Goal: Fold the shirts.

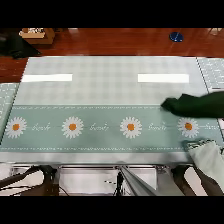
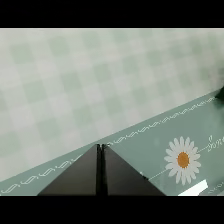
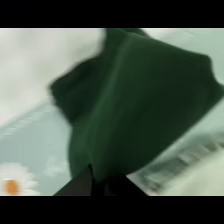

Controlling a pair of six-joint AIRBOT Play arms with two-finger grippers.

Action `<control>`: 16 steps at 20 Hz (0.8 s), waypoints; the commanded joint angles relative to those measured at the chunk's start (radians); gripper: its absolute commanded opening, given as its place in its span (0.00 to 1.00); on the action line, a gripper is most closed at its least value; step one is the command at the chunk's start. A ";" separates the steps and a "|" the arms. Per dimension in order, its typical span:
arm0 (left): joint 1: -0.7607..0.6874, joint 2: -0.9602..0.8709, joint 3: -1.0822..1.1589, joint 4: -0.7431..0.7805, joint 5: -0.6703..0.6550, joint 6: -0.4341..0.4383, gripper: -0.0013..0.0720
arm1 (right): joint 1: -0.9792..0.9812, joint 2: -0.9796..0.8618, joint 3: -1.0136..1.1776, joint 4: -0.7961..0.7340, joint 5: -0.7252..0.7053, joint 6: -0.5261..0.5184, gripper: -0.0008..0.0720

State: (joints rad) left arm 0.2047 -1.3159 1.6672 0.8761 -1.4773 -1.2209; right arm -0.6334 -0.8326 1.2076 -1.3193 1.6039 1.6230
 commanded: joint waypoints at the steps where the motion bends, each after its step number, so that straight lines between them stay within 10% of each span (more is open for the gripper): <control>1: 0.001 -0.034 0.000 0.000 -0.001 0.044 0.05 | -0.101 0.043 0.008 -0.423 0.209 -0.006 0.06; 16: 0.000 -0.143 0.000 0.000 0.163 0.149 0.05 | -0.508 0.234 -0.280 -0.852 0.170 -0.078 0.06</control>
State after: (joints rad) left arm 0.2047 -1.4429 1.6672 0.8761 -1.3731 -1.1057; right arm -1.0584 -0.6537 1.0016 -2.0914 1.8252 1.5475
